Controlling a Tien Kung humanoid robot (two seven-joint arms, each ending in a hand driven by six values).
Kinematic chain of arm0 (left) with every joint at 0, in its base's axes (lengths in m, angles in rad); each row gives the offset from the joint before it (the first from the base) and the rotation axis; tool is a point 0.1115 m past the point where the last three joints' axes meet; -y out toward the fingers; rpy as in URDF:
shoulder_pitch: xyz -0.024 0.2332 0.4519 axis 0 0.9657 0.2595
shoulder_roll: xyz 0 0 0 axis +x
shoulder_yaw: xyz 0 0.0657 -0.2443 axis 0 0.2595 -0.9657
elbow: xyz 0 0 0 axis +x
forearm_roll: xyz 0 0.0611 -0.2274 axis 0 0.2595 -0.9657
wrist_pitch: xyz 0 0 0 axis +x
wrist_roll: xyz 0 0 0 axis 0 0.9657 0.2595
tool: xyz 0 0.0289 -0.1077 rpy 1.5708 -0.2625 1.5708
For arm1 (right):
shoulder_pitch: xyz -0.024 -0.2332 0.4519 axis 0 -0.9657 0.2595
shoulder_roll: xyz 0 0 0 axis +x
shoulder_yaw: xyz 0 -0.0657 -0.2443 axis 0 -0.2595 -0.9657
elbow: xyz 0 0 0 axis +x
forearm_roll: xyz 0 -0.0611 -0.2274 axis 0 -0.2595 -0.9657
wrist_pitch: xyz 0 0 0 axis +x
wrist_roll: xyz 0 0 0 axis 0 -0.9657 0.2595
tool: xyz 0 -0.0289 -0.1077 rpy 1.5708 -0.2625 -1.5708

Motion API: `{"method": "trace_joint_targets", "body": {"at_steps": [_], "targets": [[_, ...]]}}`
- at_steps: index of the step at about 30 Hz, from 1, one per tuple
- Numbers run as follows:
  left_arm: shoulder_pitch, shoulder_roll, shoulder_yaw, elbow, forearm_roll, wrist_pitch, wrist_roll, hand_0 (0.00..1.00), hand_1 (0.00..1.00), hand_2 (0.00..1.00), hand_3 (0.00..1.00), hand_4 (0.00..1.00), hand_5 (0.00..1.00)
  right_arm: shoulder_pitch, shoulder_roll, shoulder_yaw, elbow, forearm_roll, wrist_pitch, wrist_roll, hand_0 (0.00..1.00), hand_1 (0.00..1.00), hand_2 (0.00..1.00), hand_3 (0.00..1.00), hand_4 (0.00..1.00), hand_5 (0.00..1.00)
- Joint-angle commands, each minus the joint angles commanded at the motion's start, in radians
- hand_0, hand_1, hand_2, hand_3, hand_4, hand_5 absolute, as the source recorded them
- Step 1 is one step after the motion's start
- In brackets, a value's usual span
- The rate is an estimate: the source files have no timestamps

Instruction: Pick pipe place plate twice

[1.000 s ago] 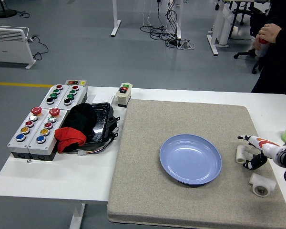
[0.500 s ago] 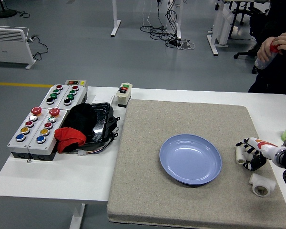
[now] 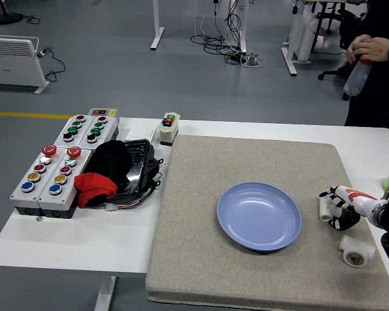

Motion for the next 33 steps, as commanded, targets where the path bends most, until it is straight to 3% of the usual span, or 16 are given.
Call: {"method": "trace_joint_targets", "body": {"at_steps": [16, 25, 33], "targets": [[-0.003, 0.002, 0.007, 0.000, -0.009, 0.000, -0.004, 0.625, 0.584, 0.512, 0.587, 0.272, 0.998, 0.002, -0.006, -0.034, 0.124, 0.074, -0.001, -0.016, 0.503, 0.567, 0.600, 0.706, 0.524, 0.156], [-0.005, 0.004, 0.007, 0.001, -0.007, 0.000, -0.003, 0.625, 0.584, 0.512, 0.587, 0.271, 0.998, 0.049, 0.012, -0.158, 0.211, 0.156, 0.020, -0.028, 0.512, 0.570, 0.601, 0.700, 0.502, 0.146], [-0.006, 0.006, 0.008, 0.000, -0.009, 0.002, -0.005, 0.623, 0.581, 0.509, 0.586, 0.272, 0.998, 0.112, 0.042, -0.297, 0.223, 0.211, 0.045, -0.026, 0.558, 0.590, 0.612, 0.702, 0.488, 0.148]]}}
